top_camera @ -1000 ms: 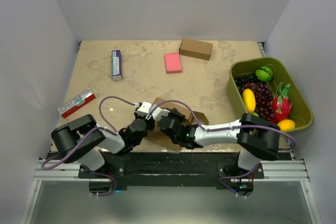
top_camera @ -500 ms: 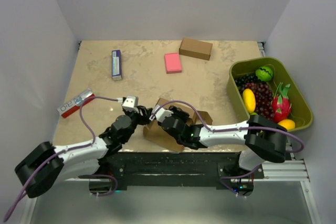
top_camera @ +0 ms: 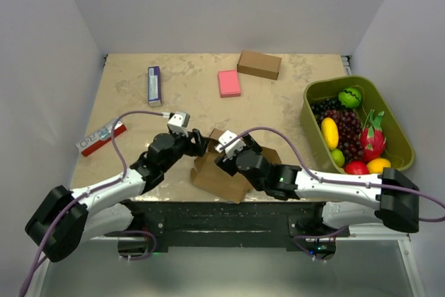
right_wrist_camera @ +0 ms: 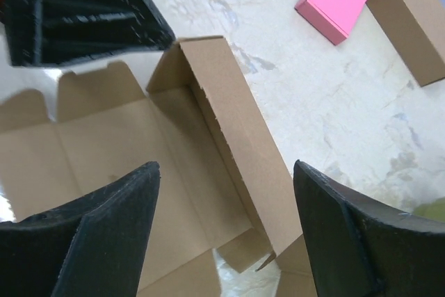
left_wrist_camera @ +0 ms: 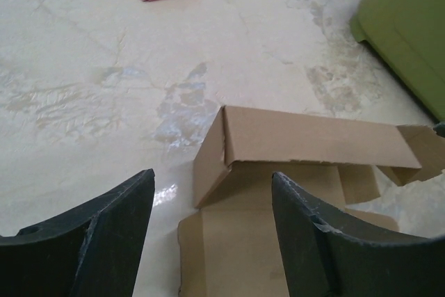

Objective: Fold the paper box

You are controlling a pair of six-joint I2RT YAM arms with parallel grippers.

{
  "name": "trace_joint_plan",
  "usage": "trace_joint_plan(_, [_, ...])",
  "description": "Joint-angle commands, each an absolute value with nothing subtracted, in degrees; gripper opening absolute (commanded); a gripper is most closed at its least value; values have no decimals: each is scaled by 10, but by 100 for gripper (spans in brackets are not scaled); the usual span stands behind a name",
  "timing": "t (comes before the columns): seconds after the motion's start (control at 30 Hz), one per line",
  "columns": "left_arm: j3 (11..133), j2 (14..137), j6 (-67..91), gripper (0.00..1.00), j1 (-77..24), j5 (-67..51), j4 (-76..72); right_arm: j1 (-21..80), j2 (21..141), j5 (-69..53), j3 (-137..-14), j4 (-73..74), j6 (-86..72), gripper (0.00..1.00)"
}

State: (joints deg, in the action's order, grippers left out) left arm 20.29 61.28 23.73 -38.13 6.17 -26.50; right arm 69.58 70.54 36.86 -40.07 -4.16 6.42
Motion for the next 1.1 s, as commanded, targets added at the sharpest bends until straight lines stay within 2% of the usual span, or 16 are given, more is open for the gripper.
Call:
trace_joint_plan(0.0, [255,655,257,73,-365,3,-315,693,664,376,-406,15,-36,81])
trace_joint_plan(0.13, [272,703,264,73,-350,-31,-340,679,678,387,-452,92,-160,79])
trace_joint_plan(0.27, [286,741,267,73,-329,-58,-363,619,702,337,-480,141,-247,68])
trace_joint_plan(0.67, [294,802,270,71,-316,-93,-401,563,679,285,-462,117,-282,56])
trace_joint_plan(0.83, [286,814,272,61,-313,-98,-406,551,694,282,-454,115,-294,47])
trace_joint_plan(1.07, [255,825,279,51,-312,-97,-420,544,724,279,-438,111,-300,42])
